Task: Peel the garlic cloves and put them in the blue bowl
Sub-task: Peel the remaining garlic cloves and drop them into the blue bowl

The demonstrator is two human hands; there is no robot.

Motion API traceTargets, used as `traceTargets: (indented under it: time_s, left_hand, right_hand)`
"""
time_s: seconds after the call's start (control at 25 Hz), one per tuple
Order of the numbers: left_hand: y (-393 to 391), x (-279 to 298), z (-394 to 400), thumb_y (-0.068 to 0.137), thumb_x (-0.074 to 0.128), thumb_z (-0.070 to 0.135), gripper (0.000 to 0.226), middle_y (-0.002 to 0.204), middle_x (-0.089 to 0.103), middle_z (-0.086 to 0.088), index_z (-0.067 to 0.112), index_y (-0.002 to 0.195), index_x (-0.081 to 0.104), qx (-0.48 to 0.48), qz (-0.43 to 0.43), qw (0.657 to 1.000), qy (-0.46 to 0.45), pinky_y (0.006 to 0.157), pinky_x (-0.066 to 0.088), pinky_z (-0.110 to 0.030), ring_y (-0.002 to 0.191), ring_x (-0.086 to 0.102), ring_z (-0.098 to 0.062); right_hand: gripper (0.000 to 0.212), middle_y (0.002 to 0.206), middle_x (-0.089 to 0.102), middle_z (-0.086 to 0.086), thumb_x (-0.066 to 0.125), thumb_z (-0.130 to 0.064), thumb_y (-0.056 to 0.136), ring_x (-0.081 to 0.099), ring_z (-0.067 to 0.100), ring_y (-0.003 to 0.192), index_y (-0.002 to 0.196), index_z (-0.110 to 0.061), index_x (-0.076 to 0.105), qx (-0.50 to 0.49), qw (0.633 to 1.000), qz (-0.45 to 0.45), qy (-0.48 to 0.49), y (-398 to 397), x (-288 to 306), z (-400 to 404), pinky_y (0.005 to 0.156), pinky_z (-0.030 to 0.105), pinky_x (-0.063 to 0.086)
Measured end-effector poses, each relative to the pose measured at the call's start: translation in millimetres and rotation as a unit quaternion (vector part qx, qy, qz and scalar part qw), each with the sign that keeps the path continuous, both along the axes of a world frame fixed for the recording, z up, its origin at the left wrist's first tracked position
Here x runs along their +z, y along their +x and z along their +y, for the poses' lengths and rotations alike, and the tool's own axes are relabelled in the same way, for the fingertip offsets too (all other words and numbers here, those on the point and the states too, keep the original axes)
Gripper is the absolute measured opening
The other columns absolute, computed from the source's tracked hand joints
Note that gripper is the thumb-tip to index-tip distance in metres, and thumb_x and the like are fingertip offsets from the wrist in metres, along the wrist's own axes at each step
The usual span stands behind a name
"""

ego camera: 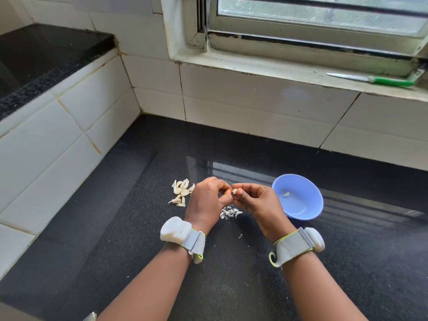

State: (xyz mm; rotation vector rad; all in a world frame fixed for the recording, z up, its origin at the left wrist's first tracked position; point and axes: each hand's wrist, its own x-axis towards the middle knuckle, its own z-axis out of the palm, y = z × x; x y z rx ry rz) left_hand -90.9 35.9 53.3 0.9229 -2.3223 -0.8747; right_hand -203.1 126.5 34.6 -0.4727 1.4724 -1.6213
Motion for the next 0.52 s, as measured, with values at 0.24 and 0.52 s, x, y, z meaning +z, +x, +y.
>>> traceTargets:
  time_s: [0.24,0.52]
  left_hand:
    - [1.2,-0.4,-0.1,0.080,0.068,0.014,0.004,0.080,0.065,0.000,0.014,0.082,0.072,0.007,-0.001,1.000,0.004,0.072,0.046,-0.029,0.075,0.058,-0.014]
    - [1.0,0.0,-2.6,0.081,0.067,0.015,0.004,0.081,0.065,0.000,0.014,0.080,0.071,0.019,-0.007,1.000,0.010,0.072,0.048,-0.033,0.076,0.059,-0.014]
  right_hand:
    - [0.016,0.086,0.075,0.010,0.061,0.001,0.091,0.070,0.016,0.080,0.092,-0.010,0.072,0.011,0.998,0.055,0.016,-0.7,0.1,0.2,0.071,0.025,0.057]
    - [0.020,0.075,0.074,-0.001,0.063,0.000,0.090,0.068,0.009,0.070,0.087,-0.017,0.073,0.019,0.990,0.133,0.032,-2.4,1.6,-3.0,0.069,0.026,0.057]
